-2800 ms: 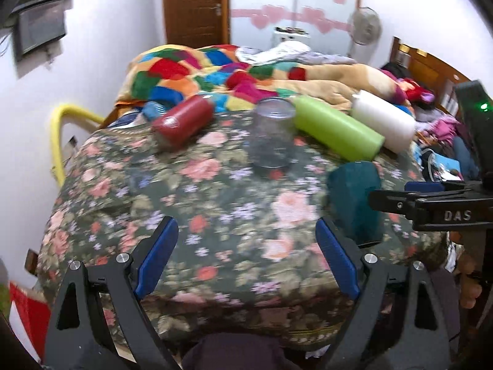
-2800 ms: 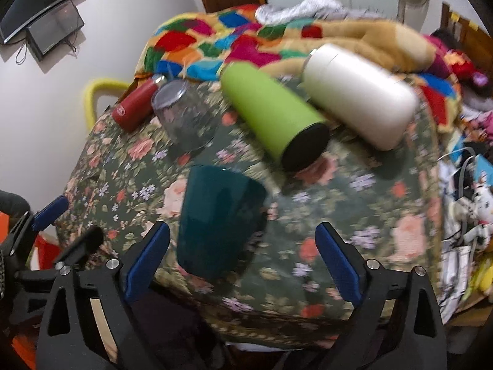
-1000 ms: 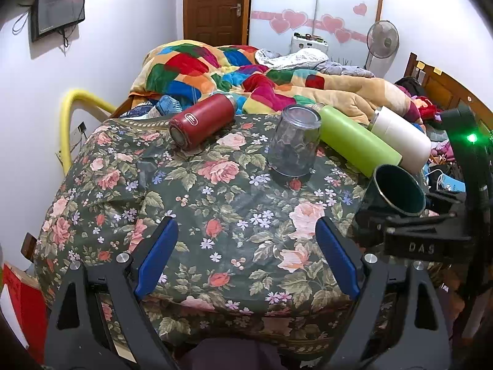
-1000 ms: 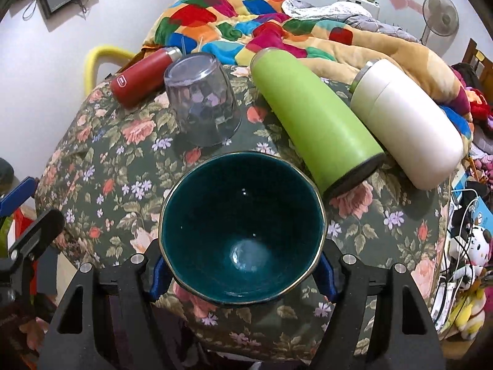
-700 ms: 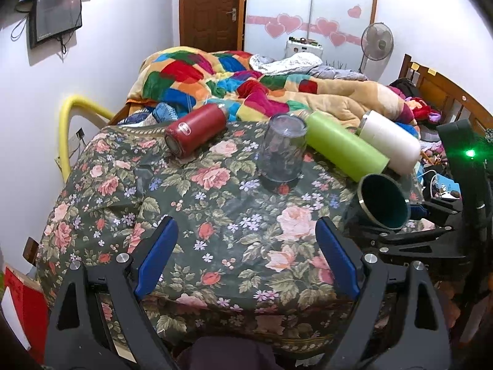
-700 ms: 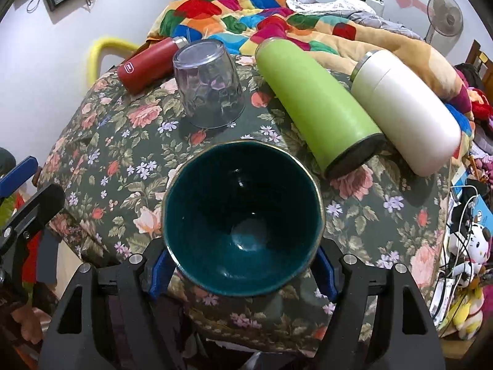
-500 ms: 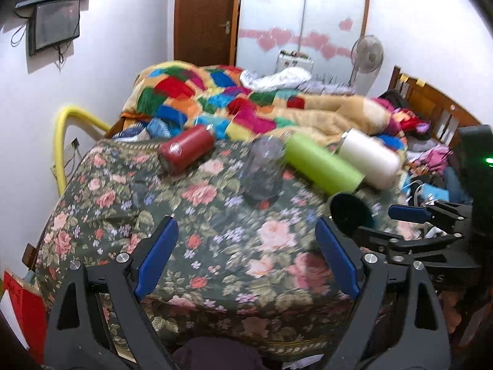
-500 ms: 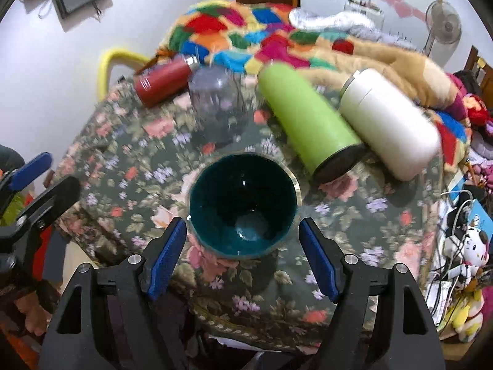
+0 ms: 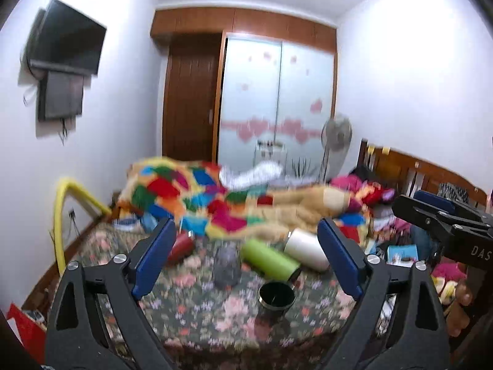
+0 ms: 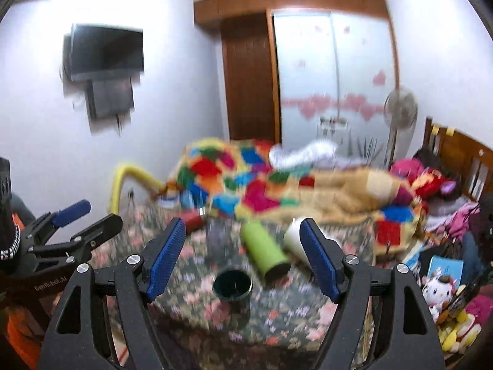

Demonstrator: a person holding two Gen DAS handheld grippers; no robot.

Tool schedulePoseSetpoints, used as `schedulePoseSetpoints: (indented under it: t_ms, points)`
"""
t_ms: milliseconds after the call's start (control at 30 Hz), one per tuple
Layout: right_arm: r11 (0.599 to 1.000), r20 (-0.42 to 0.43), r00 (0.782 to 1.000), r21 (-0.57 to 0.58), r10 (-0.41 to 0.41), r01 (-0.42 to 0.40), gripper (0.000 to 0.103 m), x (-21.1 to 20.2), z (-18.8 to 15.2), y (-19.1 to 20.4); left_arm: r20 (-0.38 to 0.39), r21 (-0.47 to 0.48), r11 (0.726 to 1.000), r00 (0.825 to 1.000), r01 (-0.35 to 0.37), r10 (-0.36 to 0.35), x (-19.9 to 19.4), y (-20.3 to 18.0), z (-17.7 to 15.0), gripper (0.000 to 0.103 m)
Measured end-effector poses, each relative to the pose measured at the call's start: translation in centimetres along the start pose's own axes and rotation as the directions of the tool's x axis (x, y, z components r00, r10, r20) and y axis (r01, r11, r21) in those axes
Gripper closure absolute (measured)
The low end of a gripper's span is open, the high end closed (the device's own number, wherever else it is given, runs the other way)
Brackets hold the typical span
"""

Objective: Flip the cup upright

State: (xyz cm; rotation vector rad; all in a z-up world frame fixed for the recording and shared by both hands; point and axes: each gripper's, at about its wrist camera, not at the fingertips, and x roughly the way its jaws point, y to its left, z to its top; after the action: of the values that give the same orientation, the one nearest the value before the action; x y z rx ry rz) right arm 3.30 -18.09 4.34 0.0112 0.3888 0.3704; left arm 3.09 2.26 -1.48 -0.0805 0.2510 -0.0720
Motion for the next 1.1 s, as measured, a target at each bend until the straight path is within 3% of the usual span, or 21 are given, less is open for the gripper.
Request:
schedulePoseSetpoints:
  t_ms: [233,467,1100]
  points:
    - [1.0,0.118,0.993,0.016,-0.011,0.009,0.021,-3.0,-0.3,1.0,0.106,0.01,0.999,0.994,-0.031,0.03,-3.8,-1.5,0.5,0.002]
    - [0.999,0.136,0.989,0.008,-0.05,0.049,0.0,-3.5,-1.3,1.1,0.094,0.029,0.999,0.995,-0.045,0.042,-4.2,-2.0,-0.2,0.0]
    - [0.998,0.126,0.99,-0.019,-0.063,0.066,0.0,-4.8,-2.2,1.4,0.096,0.035,0.998,0.994,-0.06,0.057,-4.8,-2.1,-1.1,0.0]
